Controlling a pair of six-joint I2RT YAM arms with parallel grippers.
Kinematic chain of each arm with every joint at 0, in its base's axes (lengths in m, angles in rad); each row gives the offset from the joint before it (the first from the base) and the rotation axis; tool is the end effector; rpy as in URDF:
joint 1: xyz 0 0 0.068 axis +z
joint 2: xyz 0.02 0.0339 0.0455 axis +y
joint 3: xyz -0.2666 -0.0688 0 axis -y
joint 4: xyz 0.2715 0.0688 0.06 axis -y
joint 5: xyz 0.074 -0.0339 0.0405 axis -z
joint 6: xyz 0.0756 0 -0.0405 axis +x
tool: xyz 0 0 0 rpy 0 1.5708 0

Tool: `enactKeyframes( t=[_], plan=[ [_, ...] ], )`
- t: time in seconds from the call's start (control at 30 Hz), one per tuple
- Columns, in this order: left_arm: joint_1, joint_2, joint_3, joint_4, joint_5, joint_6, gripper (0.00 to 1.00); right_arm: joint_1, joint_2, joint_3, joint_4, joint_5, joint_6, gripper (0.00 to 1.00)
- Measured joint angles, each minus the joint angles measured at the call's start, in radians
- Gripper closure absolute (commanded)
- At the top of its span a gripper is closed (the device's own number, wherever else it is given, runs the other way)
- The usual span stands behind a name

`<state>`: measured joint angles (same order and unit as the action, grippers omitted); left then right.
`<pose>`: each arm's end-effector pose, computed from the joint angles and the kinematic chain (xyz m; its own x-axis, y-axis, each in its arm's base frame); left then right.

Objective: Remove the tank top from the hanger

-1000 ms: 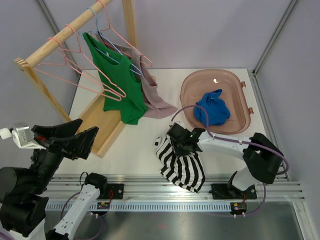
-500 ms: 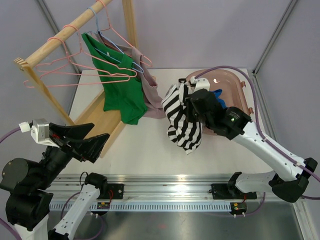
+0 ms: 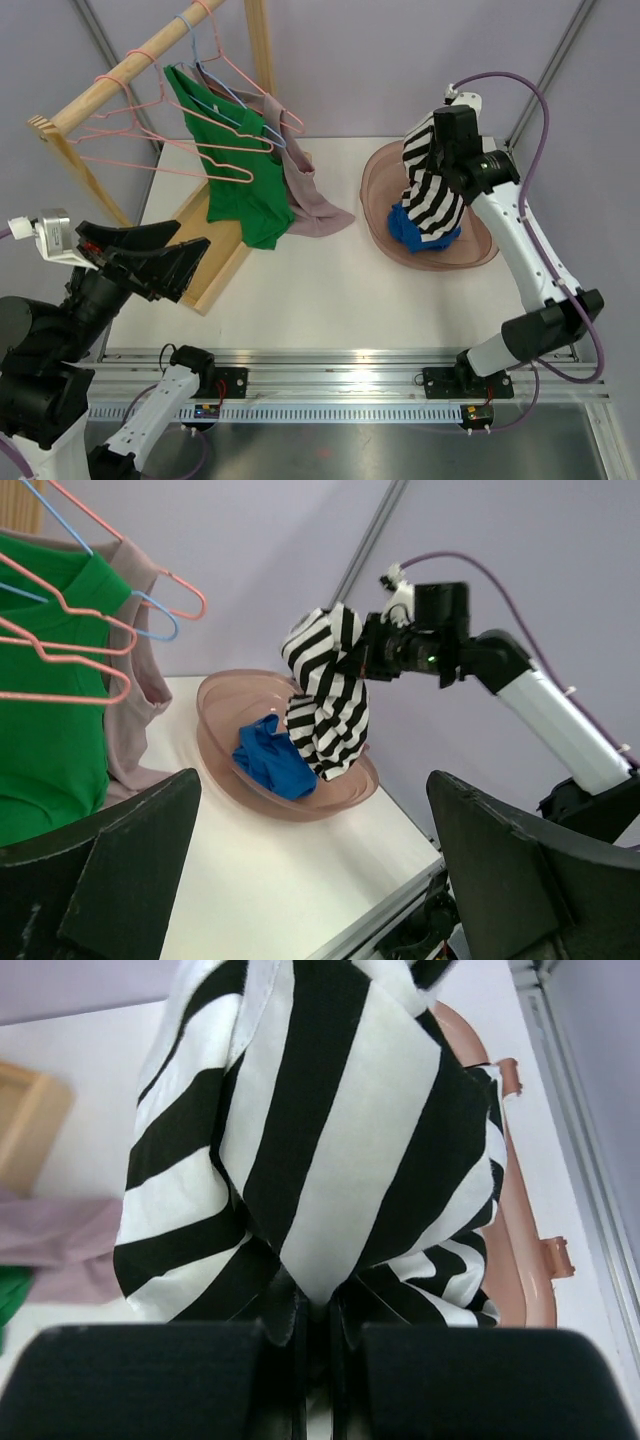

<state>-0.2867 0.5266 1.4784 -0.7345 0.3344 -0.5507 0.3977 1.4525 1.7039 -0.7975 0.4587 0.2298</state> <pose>0.0315 -0.0352 0.5348 -0.1244 -0.4786 -0.8691 0.5978 0.6630 -0.4507 0.3428 0.1077 0.4303 -0.4659 0.0258 -0.8845 0.1106 0.9934 -0.0293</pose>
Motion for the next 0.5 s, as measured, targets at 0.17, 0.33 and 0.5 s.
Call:
enactKeyframes(
  t=[0.17, 0.33, 0.5],
  plan=[
    [0.002, 0.118, 0.087, 0.003, -0.043, -0.014, 0.01, -0.091, 0.171, 0.021, 0.027, -0.016, -0.019, 0.16],
    [0.004, 0.251, 0.169, 0.001, -0.103, -0.026, 0.01, -0.095, 0.247, 0.031, 0.014, -0.017, -0.024, 0.0],
    [0.004, 0.369, 0.267, -0.02, -0.177, -0.026, 0.01, -0.095, 0.163, -0.03, 0.04, -0.082, 0.012, 0.01]
  ],
)
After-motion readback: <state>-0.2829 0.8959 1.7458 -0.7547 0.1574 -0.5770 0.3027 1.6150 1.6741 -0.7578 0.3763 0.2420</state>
